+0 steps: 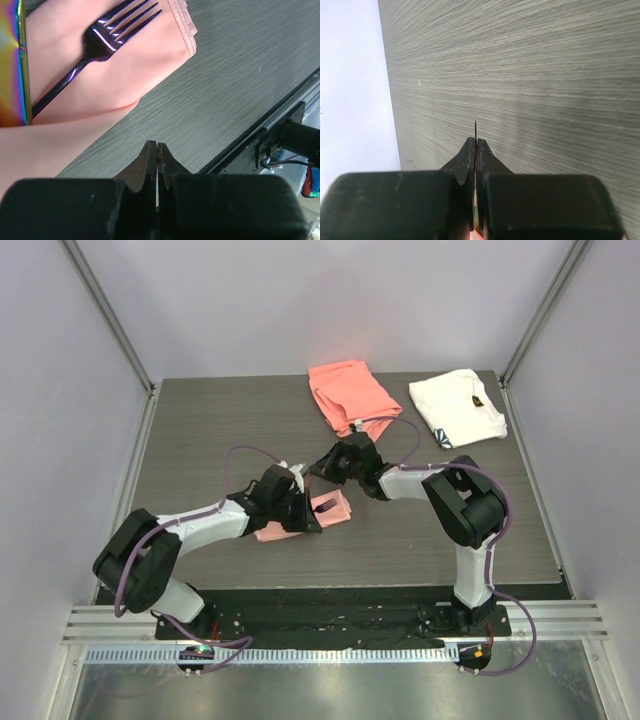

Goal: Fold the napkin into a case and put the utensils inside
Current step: Insert the knife into the folded napkin.

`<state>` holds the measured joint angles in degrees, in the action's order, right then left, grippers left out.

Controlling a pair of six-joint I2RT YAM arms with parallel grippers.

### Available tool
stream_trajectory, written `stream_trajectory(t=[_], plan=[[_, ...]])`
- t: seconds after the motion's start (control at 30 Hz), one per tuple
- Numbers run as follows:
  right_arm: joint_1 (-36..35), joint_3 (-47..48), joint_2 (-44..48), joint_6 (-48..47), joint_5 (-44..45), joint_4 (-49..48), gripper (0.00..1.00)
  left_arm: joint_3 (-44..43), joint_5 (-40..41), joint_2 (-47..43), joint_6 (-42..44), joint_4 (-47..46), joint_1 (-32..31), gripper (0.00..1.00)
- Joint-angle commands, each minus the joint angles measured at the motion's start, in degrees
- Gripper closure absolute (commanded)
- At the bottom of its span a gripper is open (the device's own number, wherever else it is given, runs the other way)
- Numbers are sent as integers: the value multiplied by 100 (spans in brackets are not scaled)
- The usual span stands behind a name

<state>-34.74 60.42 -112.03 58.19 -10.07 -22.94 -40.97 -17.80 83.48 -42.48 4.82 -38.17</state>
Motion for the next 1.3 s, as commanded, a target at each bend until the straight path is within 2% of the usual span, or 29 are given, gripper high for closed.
stream_trajectory(t=[0.0,0.17,0.33,0.47,0.63,0.8,0.93,1.1,1.27], plan=[[90,242,199,-229,-75,-71,99,-236,-294,282,152,-429,-76,96],[169,198,199,-361,-162,-106,99,-446,-250,642,266,-184,-111,96],[178,75,313,-370,-242,-255,99,-675,328,942,600,195,-111,97],[187,31,515,-353,214,-10,99,-702,1049,1038,653,195,-103,98],[170,48,726,-89,1189,228,99,-789,1971,1301,127,221,-103,99],[161,426,673,86,1692,738,99,-1097,2157,1460,65,546,-68,99],[134,479,700,253,1859,913,99,-1255,2149,1460,-32,415,38,100],[143,181,849,526,2140,678,99,-1685,2080,1452,249,309,64,99],[196,242,647,895,1719,598,99,-1547,1816,1066,354,538,257,87]])
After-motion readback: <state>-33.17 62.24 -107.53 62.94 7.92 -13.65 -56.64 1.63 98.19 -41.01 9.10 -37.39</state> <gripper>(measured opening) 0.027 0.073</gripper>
